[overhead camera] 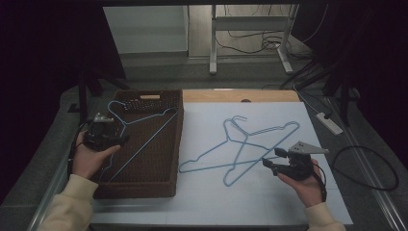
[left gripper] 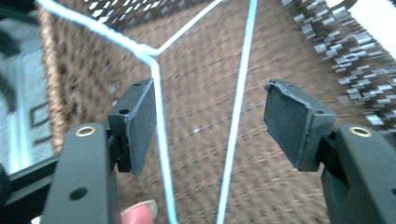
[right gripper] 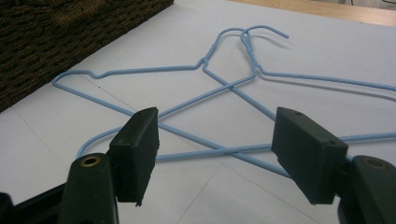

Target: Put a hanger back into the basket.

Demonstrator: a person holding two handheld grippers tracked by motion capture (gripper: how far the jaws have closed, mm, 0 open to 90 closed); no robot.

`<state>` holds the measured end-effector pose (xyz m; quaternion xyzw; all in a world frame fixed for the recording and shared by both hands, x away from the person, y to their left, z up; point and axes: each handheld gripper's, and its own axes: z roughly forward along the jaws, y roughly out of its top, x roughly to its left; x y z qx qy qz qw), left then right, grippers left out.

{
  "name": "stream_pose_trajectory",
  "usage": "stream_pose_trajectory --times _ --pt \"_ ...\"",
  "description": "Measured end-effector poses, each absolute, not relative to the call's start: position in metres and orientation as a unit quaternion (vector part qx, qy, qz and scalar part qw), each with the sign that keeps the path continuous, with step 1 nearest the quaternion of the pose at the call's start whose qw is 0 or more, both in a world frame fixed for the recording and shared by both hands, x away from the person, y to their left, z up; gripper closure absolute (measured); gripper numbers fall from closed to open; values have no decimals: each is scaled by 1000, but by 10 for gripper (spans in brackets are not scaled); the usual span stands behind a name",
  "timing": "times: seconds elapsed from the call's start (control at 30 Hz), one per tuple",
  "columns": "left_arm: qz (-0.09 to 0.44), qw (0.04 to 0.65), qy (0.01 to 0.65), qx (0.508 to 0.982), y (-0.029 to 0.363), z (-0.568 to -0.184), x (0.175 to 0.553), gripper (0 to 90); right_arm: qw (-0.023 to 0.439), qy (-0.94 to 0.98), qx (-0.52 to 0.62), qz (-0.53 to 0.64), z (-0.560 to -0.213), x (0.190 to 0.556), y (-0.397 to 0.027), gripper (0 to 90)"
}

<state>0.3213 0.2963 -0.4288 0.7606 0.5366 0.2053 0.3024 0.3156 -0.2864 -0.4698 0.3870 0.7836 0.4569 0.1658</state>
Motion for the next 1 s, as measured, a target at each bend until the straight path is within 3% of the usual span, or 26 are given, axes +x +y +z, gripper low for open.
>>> stream_pose_trajectory --times 0.57,1.0 --pt "186 435 427 770 250 -409 273 320 172 784 391 450 -470 314 -291 322" --pt "155 464 385 783 214 -415 258 317 173 787 388 448 -470 313 -291 321"
